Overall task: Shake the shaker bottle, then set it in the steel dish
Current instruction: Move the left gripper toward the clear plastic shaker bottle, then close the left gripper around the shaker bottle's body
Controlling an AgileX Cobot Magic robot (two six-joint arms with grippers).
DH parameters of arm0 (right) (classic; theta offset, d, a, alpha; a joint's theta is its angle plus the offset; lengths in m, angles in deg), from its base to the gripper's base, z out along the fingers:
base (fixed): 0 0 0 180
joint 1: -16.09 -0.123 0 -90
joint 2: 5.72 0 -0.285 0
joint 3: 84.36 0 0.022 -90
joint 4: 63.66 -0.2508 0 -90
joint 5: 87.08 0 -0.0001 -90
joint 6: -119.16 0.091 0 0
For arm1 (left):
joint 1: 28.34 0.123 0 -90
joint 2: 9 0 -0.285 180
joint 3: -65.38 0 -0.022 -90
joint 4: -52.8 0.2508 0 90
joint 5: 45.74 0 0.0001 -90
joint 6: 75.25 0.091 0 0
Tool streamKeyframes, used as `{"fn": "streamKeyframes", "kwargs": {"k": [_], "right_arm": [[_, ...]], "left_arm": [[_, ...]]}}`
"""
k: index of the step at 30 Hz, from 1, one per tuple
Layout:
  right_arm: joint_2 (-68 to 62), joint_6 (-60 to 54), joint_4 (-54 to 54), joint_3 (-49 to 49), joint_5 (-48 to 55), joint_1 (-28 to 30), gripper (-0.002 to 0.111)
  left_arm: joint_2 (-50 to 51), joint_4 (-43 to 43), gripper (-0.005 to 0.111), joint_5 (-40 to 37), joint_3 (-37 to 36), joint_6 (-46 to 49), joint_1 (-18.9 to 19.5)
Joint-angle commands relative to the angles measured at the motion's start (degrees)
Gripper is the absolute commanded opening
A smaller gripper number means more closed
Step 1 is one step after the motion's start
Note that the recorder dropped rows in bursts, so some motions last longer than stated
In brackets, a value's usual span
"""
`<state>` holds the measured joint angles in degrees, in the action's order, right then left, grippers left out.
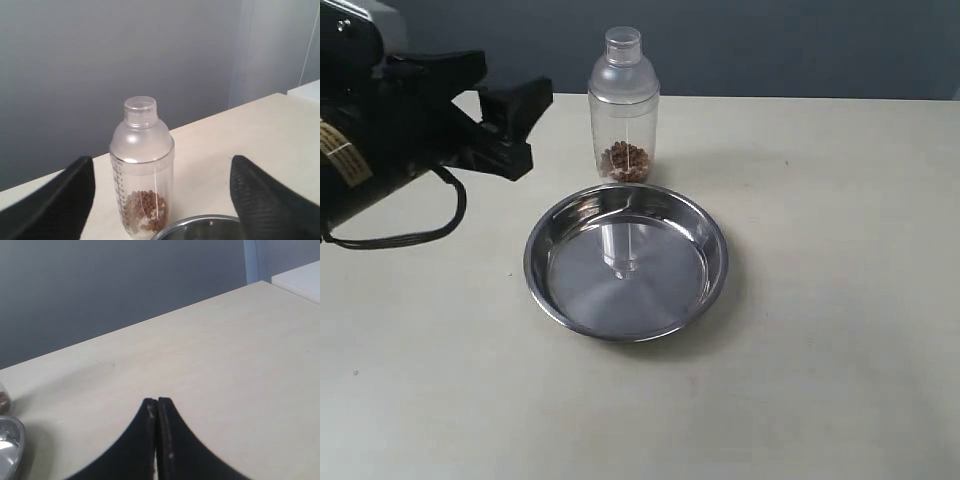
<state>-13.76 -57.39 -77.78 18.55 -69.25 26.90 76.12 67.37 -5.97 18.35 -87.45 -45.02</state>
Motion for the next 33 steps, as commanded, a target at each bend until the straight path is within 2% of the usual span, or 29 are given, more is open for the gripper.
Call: {"fn": "streamKeyframes", "kwargs": {"k": [1, 5, 10, 14, 21, 27, 33], "right_arm": [[0.3, -0.2, 0.1, -0.1, -0.4, 0.0, -0.001], [0.3, -0.2, 0.1, -0.1, -0.4, 0.0, -0.001], [0.3, -0.2, 0.1, -0.1, -0.4, 0.0, -0.001], [0.3, -0.2, 0.1, -0.1, -0.4, 0.0, -0.001], [0.3, -0.2, 0.1, -0.1, -0.4, 0.0, -0.001], [0.3, -0.2, 0.1, -0.1, -0.4, 0.0, -0.001], [0.3, -0.2, 0.1, -0.1, -0.4, 0.0, -0.001]], "left_arm": [[4.1, 3.8, 0.073, 3.7, 0.4, -3.2, -0.5], [10.5, 5.6, 0.081, 13.6, 0.4, -4.0, -0.5], [19.3, 2.4, 0.104, 22.3, 0.4, -3.7, -0.5], [25.7, 0.4, 0.105, 30.2, 0.6, -0.9, -0.5], [32.9, -0.6, 0.105, 30.2, 8.6, 0.5, -0.5], [34.3, -0.4, 0.105, 30.2, 17.0, 0.5, -0.5], [34.3, 3.0, 0.105, 18.8, 26.9, 0.9, -0.4]]}}
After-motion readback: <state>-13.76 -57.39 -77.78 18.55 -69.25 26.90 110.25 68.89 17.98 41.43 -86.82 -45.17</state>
